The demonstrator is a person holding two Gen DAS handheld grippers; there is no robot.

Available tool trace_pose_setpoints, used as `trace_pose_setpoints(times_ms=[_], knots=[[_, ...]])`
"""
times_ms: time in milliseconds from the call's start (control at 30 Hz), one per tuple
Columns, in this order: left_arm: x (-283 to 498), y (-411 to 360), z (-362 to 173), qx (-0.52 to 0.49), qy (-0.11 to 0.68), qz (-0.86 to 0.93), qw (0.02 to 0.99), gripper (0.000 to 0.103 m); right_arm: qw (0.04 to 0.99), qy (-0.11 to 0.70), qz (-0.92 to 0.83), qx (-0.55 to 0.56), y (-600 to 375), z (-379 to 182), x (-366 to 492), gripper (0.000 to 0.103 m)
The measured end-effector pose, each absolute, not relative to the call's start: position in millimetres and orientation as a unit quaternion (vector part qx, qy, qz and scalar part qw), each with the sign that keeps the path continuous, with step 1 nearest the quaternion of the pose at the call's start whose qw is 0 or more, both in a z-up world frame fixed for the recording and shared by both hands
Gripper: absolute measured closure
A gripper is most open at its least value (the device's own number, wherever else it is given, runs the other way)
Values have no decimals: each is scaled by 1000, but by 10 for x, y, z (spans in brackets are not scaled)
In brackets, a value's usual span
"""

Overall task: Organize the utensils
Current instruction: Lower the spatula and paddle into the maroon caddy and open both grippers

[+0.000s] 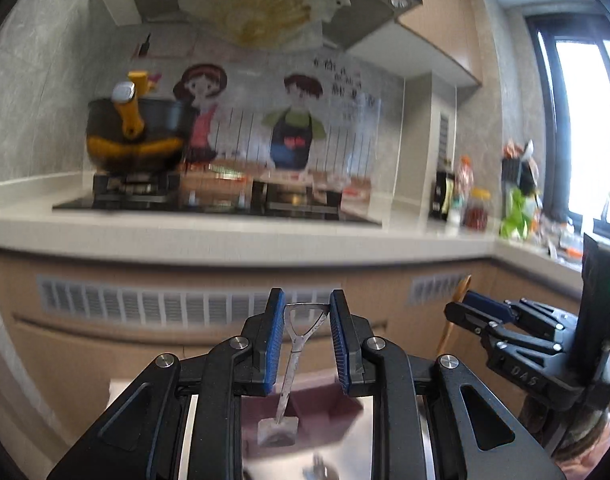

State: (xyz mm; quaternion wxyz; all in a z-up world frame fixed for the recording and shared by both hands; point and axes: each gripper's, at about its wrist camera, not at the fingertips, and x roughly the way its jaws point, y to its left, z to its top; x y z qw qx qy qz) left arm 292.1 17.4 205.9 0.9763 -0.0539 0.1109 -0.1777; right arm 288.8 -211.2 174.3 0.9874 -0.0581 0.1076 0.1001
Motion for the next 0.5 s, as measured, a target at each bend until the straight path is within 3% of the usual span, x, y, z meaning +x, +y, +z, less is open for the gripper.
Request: trace_pose_setpoints(times_ms=[233, 500], knots=[[3501, 185, 1993, -70, 113, -184, 974, 79, 983, 137, 113, -40, -2036, 1500, 3428, 75], [4022, 89, 1320, -74, 174, -193, 963, 79, 967, 215, 133, -36, -1916, 818, 3911, 75]])
